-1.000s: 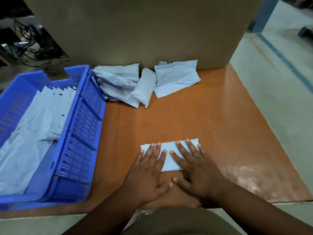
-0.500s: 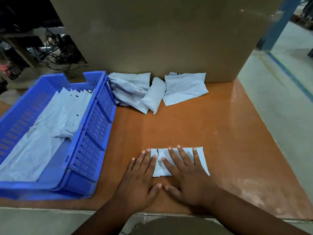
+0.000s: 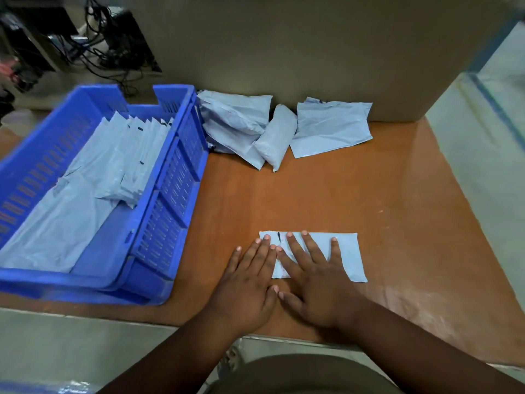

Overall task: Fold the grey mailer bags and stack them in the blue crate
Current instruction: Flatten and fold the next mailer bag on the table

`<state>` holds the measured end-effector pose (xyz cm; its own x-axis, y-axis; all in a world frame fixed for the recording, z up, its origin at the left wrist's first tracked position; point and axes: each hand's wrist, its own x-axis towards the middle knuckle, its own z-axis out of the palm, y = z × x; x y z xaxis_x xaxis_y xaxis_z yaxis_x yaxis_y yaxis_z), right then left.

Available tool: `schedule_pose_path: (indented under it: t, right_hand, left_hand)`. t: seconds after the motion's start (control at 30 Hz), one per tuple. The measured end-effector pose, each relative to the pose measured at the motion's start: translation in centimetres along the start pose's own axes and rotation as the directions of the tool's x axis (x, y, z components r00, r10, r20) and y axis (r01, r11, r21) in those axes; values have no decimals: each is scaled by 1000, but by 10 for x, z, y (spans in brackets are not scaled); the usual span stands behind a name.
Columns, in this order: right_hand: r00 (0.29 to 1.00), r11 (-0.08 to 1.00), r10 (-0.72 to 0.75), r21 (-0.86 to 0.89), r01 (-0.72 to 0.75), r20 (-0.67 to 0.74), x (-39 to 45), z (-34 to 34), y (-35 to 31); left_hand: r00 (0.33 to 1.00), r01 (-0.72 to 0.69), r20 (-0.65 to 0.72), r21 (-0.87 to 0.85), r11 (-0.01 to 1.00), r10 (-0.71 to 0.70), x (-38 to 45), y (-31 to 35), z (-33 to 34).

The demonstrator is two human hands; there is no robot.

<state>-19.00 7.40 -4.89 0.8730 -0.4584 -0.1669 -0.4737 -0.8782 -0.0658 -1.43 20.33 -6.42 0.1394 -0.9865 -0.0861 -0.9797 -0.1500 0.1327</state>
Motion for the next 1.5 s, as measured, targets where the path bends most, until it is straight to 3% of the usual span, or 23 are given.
schedule_pose_path:
  t: [0.1, 0.17, 0.3, 0.77, 0.9, 1.0, 1.13, 1.33, 1.5]
  right_hand:
    - [1000, 999, 1, 48, 0, -22, -2, -4, 7]
    - [999, 998, 15, 56, -13, -34, -5, -5, 12]
    - [999, 1000, -25, -2, 25, -32, -9, 2, 17]
    - [969, 967, 244, 85, -241, -38, -75, 14, 81]
    - [947, 939, 315, 163, -301, -64, -81, 9, 93]
    - [963, 969, 235, 114, -221, -133, -64, -9, 78]
    - [991, 996, 73, 60, -67, -109, -22, -13, 45]
    - [993, 994, 102, 42, -100, -53, -14, 11, 54]
    - [980, 980, 185, 88, -178, -75, -25, 13, 73]
  left_hand:
    - [998, -2, -56, -26, 1000, 0, 4, 11, -8]
    - [992, -89, -90, -12, 996, 88, 8, 22, -10]
    - [984, -171, -56, 16, 985, 172, 16, 34, -4]
    - [999, 24, -28, -4, 1000, -24, -20, -12, 2]
    - [995, 45, -86, -103, 994, -54, -17, -12, -11]
    - [986, -82, -148, -65, 995, 72, 6, 16, -24]
    - [985, -149, -92, -51, 988, 144, 45, 52, -15]
    - [989, -136, -63, 28, 990, 137, 52, 42, 6]
    - [996, -71, -59, -42, 997, 69, 42, 14, 6]
